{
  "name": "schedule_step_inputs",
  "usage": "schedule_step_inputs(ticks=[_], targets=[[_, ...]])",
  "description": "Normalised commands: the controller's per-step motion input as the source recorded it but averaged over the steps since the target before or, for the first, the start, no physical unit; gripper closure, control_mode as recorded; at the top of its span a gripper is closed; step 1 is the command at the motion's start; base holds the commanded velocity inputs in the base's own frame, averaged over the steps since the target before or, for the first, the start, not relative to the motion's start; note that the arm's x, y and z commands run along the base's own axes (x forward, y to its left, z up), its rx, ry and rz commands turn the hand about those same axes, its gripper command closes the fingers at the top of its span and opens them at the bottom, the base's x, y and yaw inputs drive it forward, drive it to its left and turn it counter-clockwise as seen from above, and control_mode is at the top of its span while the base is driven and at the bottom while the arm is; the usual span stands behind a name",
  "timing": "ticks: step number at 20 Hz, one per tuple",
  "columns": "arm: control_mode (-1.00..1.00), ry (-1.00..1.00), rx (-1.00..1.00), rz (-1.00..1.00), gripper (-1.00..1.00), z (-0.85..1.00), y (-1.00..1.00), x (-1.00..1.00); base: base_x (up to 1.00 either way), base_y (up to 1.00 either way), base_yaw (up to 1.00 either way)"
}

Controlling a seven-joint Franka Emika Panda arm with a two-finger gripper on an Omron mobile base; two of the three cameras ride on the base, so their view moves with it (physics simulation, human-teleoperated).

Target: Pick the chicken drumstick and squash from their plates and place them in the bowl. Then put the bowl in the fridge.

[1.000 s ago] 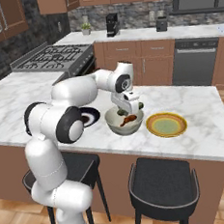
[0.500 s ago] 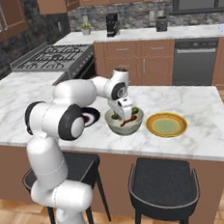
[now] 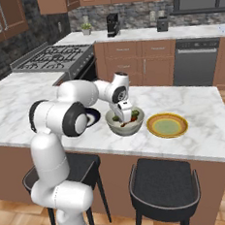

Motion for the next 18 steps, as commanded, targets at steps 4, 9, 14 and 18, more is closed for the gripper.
schedule_step_inputs(ticks=[4,9,14,18], targets=[[-1.00,0.00,0.00,-0.04,1.00,-0.16,0.00,0.14,0.00,0.00,0.00],[-1.00,0.00,0.00,-0.04,1.00,-0.12,0.00,0.14,0.00,0.00,0.00],[-1.00,0.00,0.00,-0.05,1.00,-0.11,0.00,0.09,0.00,0.00,0.00],[-1.00,0.00,0.00,-0.04,-1.00,-0.10,0.00,0.04,0.00,0.00,0.00]])
